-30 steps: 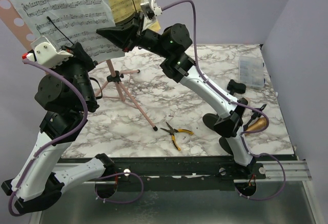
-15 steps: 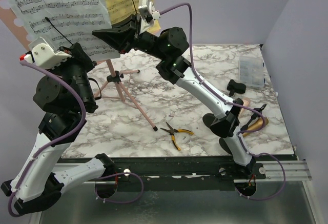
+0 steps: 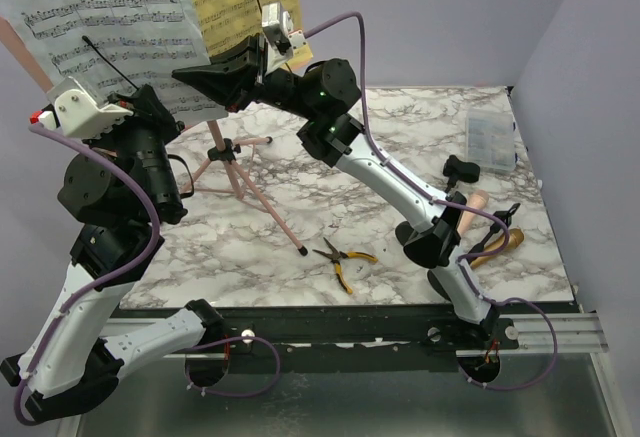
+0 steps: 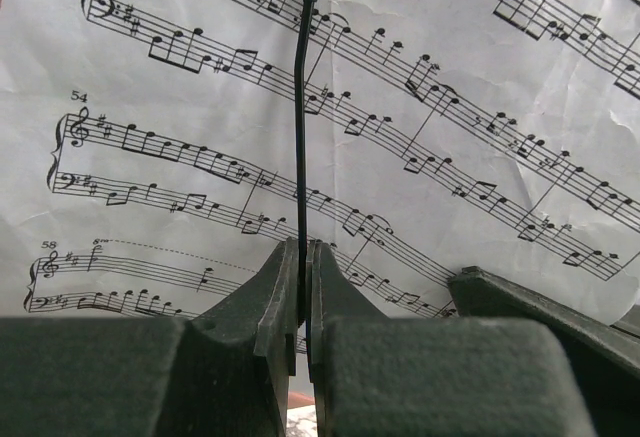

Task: Set up the instrument practice props

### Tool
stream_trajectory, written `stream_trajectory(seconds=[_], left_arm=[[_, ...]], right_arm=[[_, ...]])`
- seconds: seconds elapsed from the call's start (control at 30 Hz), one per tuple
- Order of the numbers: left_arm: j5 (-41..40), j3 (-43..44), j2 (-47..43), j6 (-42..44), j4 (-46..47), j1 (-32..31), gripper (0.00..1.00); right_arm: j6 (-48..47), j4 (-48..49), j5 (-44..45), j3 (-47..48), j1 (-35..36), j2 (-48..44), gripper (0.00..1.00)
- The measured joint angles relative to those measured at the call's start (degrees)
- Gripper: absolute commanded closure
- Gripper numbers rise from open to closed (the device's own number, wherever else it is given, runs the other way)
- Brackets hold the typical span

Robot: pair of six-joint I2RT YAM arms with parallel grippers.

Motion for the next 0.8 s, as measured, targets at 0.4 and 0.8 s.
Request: stream_trajectory(seconds=[0.4, 0.8], left_arm=[[0.3, 0.0, -0.3, -0.9, -0.7, 0.0, 1.0], [0.9, 0.0, -0.5, -2.1, -1.6, 0.0, 0.85]], right_arm=[[-0.5, 1.1, -1.9, 2.0, 0.5, 1.7, 0.99], [-1.6, 1.2, -2.6, 2.0, 0.7, 2.0, 0.79]])
